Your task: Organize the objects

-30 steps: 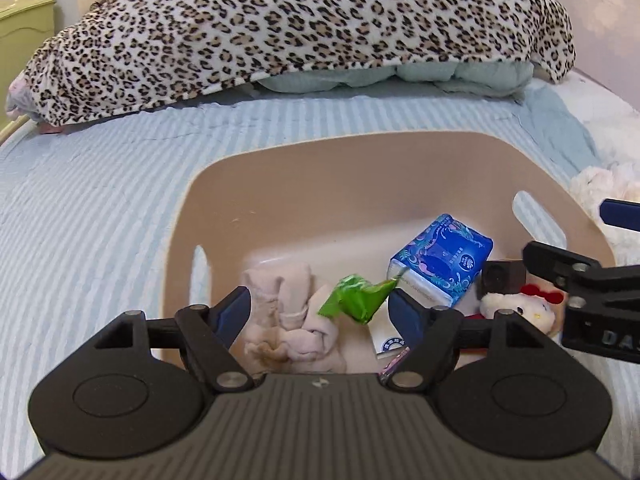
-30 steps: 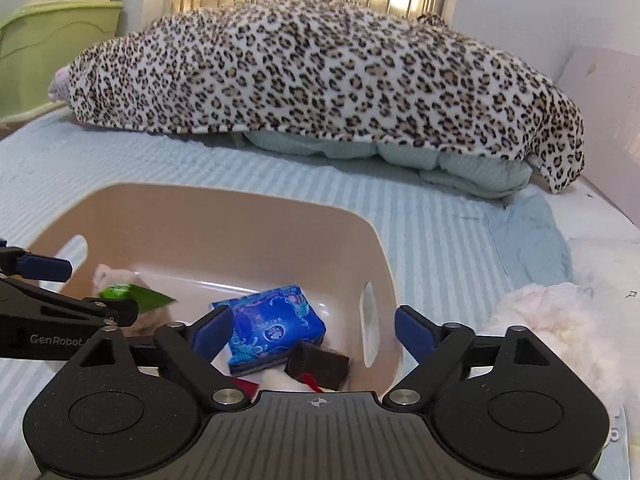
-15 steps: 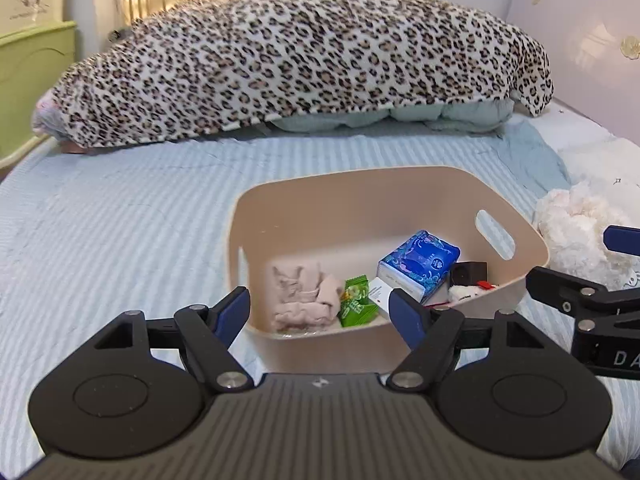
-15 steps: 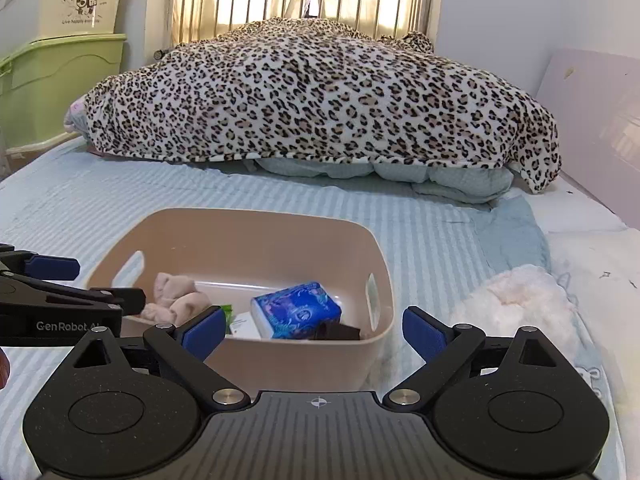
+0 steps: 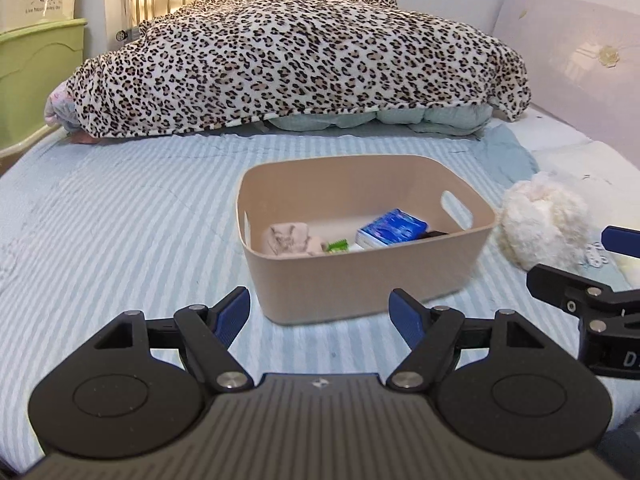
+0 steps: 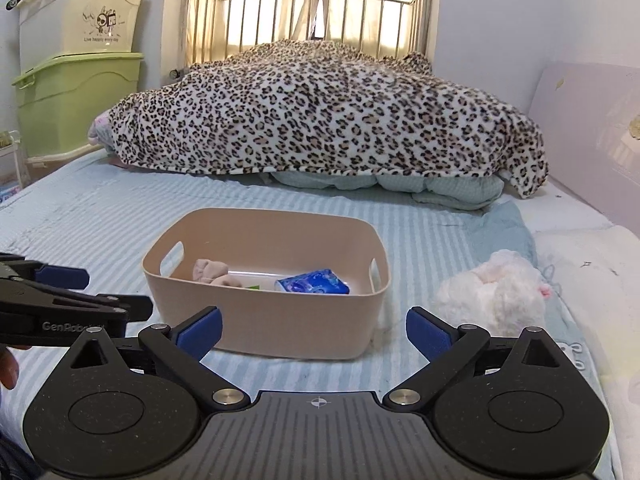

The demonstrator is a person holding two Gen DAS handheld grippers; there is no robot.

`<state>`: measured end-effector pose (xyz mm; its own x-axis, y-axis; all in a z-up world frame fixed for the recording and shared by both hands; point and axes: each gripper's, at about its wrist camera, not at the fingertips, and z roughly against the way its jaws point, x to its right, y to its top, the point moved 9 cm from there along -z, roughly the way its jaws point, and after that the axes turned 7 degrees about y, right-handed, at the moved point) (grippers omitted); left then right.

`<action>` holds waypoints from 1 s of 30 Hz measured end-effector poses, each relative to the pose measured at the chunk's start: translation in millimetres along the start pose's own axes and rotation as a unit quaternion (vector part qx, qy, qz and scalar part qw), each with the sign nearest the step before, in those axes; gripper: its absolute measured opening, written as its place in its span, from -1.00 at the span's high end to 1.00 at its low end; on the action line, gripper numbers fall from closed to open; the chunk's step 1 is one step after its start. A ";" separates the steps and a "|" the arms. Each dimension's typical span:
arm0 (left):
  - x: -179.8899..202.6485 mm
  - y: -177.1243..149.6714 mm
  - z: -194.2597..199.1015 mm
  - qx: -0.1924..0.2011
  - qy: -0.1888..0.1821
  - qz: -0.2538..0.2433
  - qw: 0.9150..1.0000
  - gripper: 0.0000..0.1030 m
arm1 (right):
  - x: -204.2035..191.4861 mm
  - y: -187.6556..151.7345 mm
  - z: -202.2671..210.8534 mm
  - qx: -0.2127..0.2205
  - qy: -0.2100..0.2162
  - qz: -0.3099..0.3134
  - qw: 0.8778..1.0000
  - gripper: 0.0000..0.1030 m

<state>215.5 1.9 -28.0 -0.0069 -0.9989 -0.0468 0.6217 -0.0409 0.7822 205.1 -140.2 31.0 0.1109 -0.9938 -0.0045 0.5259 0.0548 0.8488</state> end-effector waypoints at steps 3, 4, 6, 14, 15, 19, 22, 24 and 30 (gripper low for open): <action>0.9 -8.2 15.0 0.007 0.002 -0.004 1.000 -0.50 | 0.1 -6.7 14.5 0.004 0.002 -0.006 1.000 -0.94; 1.2 -11.6 20.5 0.010 0.004 -0.008 1.000 -0.50 | 0.0 -9.1 19.2 0.006 0.003 -0.007 1.000 -0.94; 1.8 -17.8 30.3 0.013 0.005 -0.013 1.000 -0.50 | -0.5 -14.1 28.3 0.009 0.000 -0.005 1.000 -0.95; 1.4 -45.5 62.6 0.017 -0.005 -0.008 1.000 -0.51 | -11.7 -42.3 60.8 0.006 0.003 0.003 1.000 -0.96; 1.4 -48.8 66.3 0.019 -0.007 -0.009 1.000 -0.51 | -13.1 -45.6 64.7 0.006 0.004 0.001 1.000 -0.96; -0.6 -57.9 79.9 0.020 -0.010 -0.002 1.000 -0.51 | -17.3 -58.3 77.1 0.002 0.013 -0.008 1.000 -0.96; -0.3 -64.9 90.0 0.021 -0.010 -0.003 1.000 -0.52 | -20.5 -66.0 87.1 0.001 0.013 -0.005 1.000 -0.96; -0.5 -70.4 96.1 0.021 -0.011 -0.004 1.000 -0.53 | -21.7 -70.1 92.9 0.000 0.008 0.001 1.000 -0.96; -4.9 -83.4 106.8 0.014 -0.010 -0.001 1.000 -0.54 | -21.0 -82.7 112.7 -0.003 0.016 -0.016 1.000 -1.00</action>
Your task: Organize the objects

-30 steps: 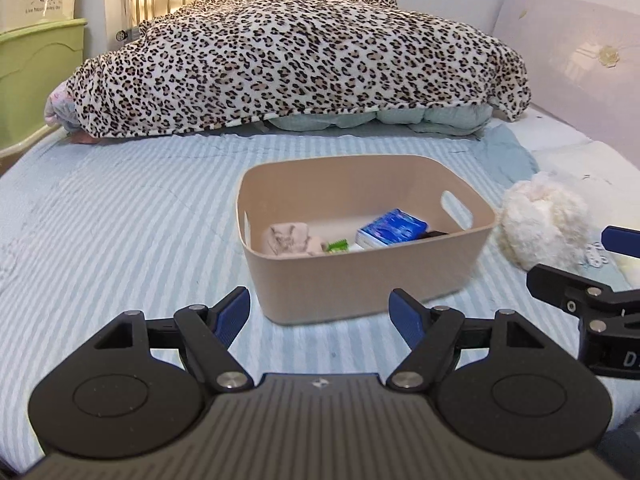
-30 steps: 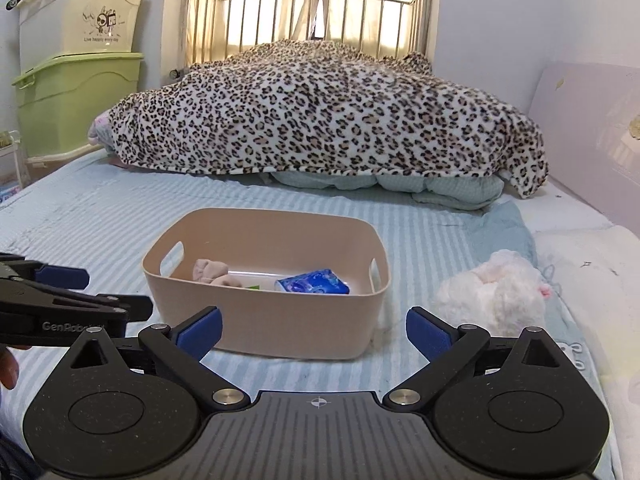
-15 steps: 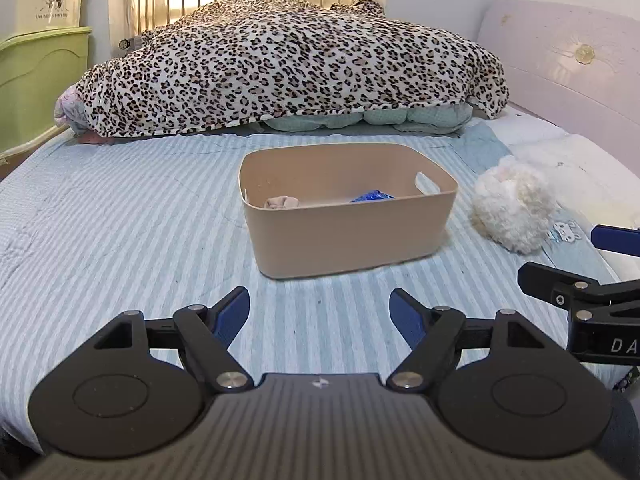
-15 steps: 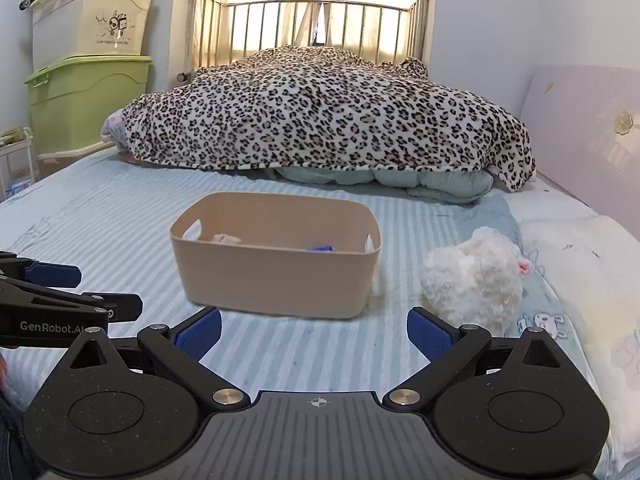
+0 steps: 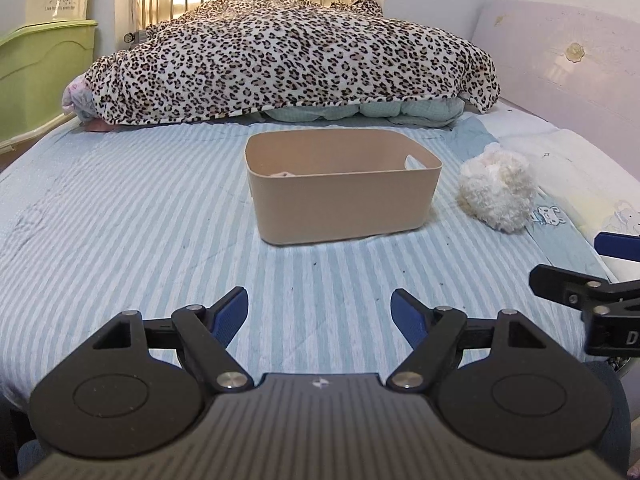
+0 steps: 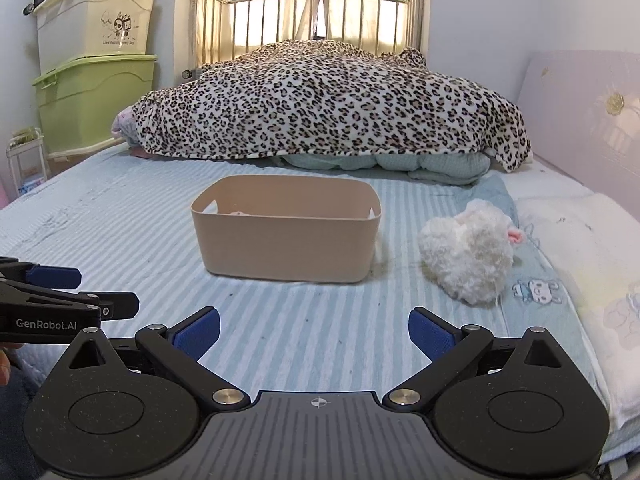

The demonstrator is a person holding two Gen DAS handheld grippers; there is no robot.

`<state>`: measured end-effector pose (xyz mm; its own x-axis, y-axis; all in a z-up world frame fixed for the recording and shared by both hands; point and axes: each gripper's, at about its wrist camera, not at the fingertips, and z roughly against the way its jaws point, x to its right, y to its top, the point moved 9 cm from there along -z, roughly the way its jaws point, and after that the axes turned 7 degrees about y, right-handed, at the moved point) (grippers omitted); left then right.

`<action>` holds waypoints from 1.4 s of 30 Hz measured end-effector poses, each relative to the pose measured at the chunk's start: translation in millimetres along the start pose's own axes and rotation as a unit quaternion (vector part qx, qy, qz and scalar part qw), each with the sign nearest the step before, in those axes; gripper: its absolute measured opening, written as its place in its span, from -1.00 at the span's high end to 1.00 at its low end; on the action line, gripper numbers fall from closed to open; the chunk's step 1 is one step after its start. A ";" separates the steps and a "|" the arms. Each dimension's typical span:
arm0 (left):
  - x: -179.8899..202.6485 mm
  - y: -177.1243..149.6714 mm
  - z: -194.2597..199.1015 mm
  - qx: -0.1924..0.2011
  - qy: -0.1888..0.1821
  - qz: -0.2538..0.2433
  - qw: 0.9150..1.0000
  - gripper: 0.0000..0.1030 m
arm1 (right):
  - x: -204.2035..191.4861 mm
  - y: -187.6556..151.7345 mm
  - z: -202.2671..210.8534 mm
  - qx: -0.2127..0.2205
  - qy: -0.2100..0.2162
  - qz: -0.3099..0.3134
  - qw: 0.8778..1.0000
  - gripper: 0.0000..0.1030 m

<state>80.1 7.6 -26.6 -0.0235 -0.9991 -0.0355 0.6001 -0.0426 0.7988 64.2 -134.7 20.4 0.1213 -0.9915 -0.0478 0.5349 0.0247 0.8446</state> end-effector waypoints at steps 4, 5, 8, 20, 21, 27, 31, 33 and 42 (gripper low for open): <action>-2.0 -7.1 7.3 0.002 0.007 -0.001 1.000 -0.54 | -1.4 -5.3 6.0 -0.005 0.000 0.002 1.000 -1.00; -2.1 -9.0 9.2 0.002 0.008 -0.001 1.000 -0.54 | -1.8 -6.3 7.5 -0.006 0.001 0.001 1.000 -1.00; -2.3 -15.0 15.7 0.002 0.006 -0.002 1.000 -0.54 | -2.5 -9.2 11.2 -0.009 0.007 -0.009 1.000 -1.00; 1.8 -19.5 36.4 0.012 -0.003 -0.003 1.000 -0.62 | -2.5 -19.8 28.1 -0.009 0.004 -0.024 1.000 -1.00; 1.9 -19.2 36.8 0.013 -0.004 -0.002 1.000 -0.64 | -1.9 -19.4 29.0 -0.009 0.003 -0.025 1.000 -1.00; 3.3 -19.2 36.1 0.010 -0.007 0.001 1.000 -0.72 | 0.6 -18.4 31.8 -0.008 0.005 -0.028 1.000 -1.00; 2.9 -19.4 35.8 0.007 -0.006 0.002 1.000 -0.72 | 1.7 -18.5 32.7 -0.007 0.004 -0.031 0.999 -1.00; 1.7 -19.3 35.9 0.006 -0.005 0.004 1.000 -0.77 | 2.6 -18.5 32.3 -0.007 0.004 -0.033 0.999 -1.00; -0.8 -18.3 36.3 0.008 -0.001 0.006 1.000 -0.81 | 2.6 -20.3 31.2 -0.010 0.003 -0.035 0.999 -1.00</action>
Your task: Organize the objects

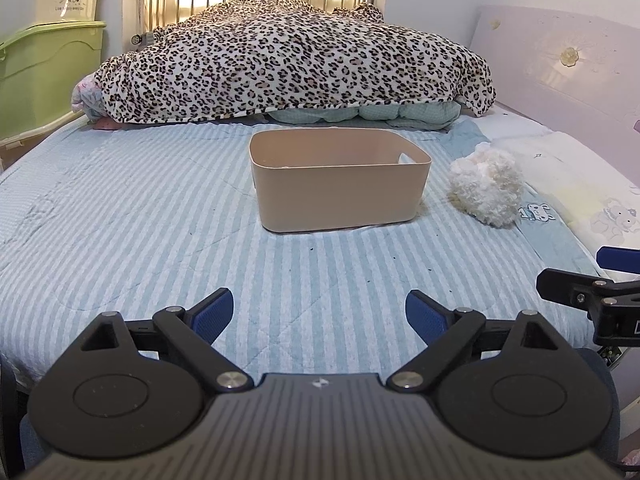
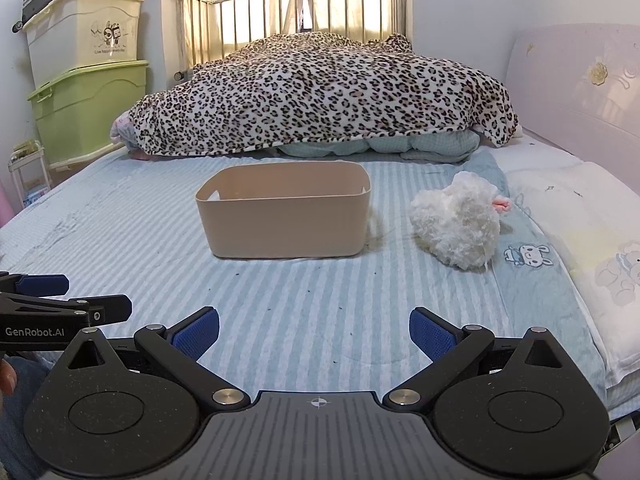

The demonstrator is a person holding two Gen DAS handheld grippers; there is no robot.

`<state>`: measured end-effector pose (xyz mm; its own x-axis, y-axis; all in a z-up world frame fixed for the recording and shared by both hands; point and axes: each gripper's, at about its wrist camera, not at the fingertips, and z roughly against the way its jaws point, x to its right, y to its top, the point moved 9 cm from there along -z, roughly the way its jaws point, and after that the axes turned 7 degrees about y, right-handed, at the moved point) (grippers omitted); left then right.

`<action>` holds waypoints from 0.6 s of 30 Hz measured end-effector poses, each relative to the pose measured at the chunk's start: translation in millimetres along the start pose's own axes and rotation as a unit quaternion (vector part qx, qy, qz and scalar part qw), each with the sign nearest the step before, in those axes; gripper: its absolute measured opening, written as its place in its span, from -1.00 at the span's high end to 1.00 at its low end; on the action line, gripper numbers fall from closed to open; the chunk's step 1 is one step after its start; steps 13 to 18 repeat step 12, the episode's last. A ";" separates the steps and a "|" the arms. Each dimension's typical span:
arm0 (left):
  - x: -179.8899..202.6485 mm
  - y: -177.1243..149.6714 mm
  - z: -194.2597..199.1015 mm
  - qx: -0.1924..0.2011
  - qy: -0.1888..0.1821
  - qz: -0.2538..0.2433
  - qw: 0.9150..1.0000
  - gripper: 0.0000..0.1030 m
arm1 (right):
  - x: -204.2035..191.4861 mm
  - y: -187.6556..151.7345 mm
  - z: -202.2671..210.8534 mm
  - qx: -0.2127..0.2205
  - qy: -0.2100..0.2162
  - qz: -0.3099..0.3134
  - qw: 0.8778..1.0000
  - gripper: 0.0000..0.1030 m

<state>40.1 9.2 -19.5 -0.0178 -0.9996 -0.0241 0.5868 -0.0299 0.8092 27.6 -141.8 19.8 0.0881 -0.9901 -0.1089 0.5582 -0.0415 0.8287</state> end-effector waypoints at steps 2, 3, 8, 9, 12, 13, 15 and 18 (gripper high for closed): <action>0.0 0.2 0.4 0.001 -0.001 0.000 1.000 -0.81 | 1.0 -0.3 -0.4 -0.001 0.000 -0.001 1.000 -1.00; -0.6 0.7 0.6 0.002 -0.001 0.000 1.000 -0.82 | 1.3 -0.6 -0.5 -0.001 -0.001 -0.001 1.000 -1.00; -2.1 2.6 2.4 0.010 0.005 0.000 1.000 -0.87 | 2.6 -2.4 -1.2 -0.002 -0.001 -0.001 1.000 -1.00; -2.7 3.1 2.9 0.011 0.005 0.002 1.000 -0.87 | 2.7 -2.7 -1.3 -0.003 -0.001 -0.001 1.000 -1.00; -3.2 4.0 3.4 0.012 0.010 0.003 1.000 -0.88 | 4.7 -2.9 -2.7 -0.004 -0.002 -0.001 1.000 -1.00; -3.2 4.0 3.4 0.012 0.010 0.003 1.000 -0.88 | 4.7 -2.9 -2.7 -0.004 -0.002 -0.001 1.000 -1.00; -3.2 4.0 3.4 0.012 0.010 0.003 1.000 -0.88 | 4.7 -2.9 -2.7 -0.004 -0.002 -0.001 1.000 -1.00; -3.2 4.0 3.4 0.012 0.010 0.003 1.000 -0.88 | 4.7 -2.9 -2.7 -0.004 -0.002 -0.001 1.000 -1.00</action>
